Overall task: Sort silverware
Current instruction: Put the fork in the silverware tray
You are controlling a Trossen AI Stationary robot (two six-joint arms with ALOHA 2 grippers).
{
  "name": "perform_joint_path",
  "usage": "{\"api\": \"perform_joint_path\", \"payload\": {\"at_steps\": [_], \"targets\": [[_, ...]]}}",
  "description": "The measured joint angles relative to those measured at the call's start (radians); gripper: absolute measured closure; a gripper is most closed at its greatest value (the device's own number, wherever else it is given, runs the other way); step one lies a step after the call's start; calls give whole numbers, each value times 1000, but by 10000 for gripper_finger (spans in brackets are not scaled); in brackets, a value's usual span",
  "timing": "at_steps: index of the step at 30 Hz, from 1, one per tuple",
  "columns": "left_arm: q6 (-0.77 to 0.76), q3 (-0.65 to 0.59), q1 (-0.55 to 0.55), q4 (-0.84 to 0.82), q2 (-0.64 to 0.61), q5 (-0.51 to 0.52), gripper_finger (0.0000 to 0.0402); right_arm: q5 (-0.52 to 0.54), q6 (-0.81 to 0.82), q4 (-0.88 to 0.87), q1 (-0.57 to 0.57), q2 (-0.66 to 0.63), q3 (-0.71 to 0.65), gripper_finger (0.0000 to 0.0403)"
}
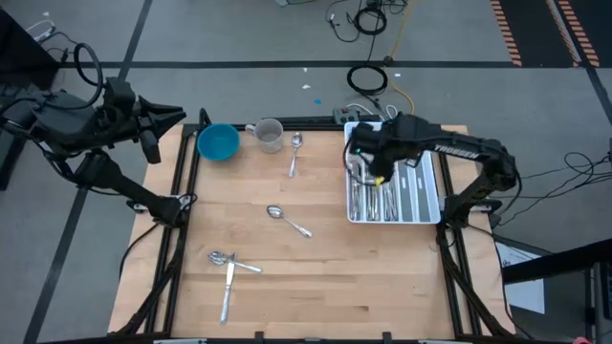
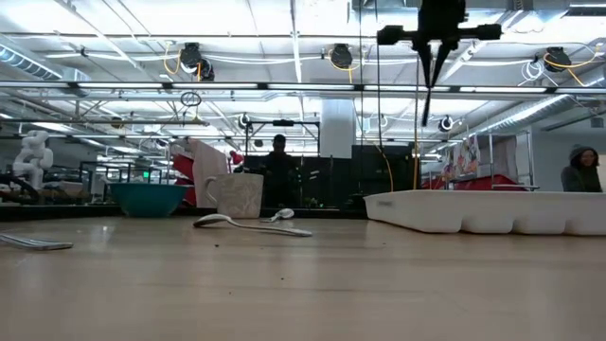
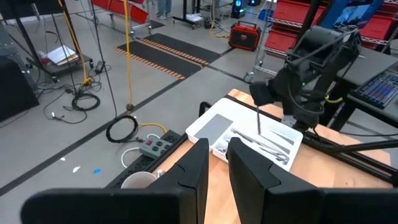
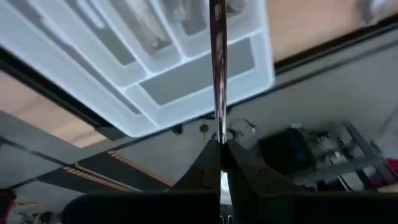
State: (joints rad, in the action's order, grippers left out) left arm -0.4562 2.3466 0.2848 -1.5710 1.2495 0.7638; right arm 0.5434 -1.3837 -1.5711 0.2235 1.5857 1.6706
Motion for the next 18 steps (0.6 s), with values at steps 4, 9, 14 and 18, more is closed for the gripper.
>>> {"api": "perform_joint_path", "payload": {"at_steps": [4,9,14,18], "targets": [[1,0,0,0,0,5,336,-67,-107,3,41,-33,-84,403],[1,0,0,0,0,35,336,-99,-225,98,80,-78,-224,403],[1,0,0,0,3,100,336,-158,-325,276,93,-110,-368,403],[-1,0,0,0,5,107,336,-210,-375,408,94,-108,-475,403]]}}
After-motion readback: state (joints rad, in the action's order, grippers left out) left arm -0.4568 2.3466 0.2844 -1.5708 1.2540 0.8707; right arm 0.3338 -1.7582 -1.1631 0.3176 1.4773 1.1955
